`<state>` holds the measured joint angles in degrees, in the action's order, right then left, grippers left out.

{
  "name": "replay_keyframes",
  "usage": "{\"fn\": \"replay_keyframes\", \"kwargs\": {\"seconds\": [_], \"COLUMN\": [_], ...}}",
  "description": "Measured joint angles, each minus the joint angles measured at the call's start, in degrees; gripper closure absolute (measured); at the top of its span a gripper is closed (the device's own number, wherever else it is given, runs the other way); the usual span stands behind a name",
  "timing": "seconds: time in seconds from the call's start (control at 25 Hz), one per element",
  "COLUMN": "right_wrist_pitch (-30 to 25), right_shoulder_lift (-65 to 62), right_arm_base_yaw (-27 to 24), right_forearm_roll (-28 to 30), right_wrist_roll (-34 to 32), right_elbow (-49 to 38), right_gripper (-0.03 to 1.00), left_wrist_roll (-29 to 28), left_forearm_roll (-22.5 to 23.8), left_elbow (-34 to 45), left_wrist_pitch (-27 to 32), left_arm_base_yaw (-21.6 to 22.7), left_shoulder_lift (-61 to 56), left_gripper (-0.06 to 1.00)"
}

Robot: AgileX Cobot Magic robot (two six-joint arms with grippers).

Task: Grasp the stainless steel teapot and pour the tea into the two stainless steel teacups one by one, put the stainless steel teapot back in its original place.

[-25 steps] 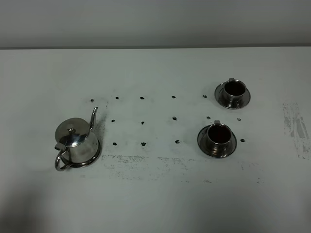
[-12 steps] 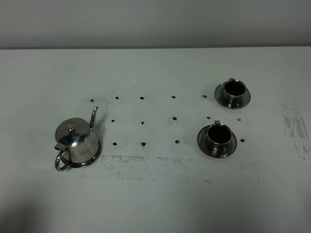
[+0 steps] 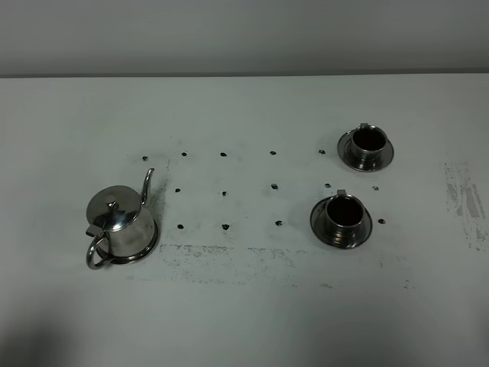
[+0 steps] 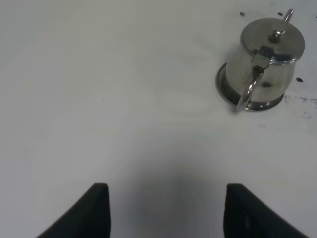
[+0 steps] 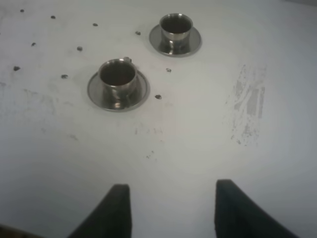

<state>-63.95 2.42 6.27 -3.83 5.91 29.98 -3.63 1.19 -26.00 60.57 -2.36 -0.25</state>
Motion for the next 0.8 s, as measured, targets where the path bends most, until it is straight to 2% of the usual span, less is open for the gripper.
{"fn": "replay_keyframes", "kwargs": {"seconds": [0.8], "right_wrist_pitch": [0.00], "right_shoulder_lift": [0.00], "right_arm_base_yaw": [0.00], "right_forearm_roll": [0.00], "right_wrist_roll": [0.00], "right_elbow": [0.00], "right_gripper": [0.58], "left_wrist_roll": [0.00], "left_forearm_roll": [0.02], "left_elbow": [0.00], "left_wrist_pitch": [0.00], "left_arm_base_yaw": [0.00], "left_shoulder_lift": [-0.05], "left_gripper": [0.45]}}
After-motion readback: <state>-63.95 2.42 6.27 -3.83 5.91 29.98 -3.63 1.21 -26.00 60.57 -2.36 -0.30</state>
